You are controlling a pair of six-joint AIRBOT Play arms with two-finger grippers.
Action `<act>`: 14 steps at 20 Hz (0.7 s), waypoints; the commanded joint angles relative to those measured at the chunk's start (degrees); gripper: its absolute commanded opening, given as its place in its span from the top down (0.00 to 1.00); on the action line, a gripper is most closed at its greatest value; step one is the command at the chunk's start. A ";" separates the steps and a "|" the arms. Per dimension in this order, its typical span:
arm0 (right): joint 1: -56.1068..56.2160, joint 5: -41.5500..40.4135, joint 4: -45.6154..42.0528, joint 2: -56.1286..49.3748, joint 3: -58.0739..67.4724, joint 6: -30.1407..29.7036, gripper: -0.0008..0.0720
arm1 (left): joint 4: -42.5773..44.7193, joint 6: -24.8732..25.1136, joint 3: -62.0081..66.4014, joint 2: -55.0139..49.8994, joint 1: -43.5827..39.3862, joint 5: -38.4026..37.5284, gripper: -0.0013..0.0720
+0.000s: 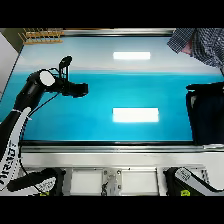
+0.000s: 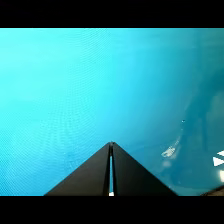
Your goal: Fold the clothes and pants, and hang the long-sleeved shirts on hangers.
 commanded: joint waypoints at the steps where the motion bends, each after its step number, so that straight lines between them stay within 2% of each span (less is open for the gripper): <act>1: -1.29 2.49 -13.22 3.91 -0.50 7.32 0.97 | 0.04 0.11 0.00 0.02 -0.02 -0.02 0.97; 5: -1.29 9.07 -19.63 6.64 -5.99 7.80 0.97 | 0.09 0.11 0.00 0.02 -0.02 -0.02 0.97; 11: -1.29 9.99 -24.65 12.63 -20.65 10.36 0.96 | 0.09 0.11 0.00 0.02 -0.02 -0.09 0.97; 12: -1.29 10.03 -25.24 12.90 -22.16 10.36 0.93 | 0.11 0.13 -0.02 0.02 -0.02 -0.09 0.97; 14: -1.29 10.73 -25.40 12.92 -23.93 10.38 0.45 | 0.13 0.13 -0.02 0.02 -0.02 -0.50 0.97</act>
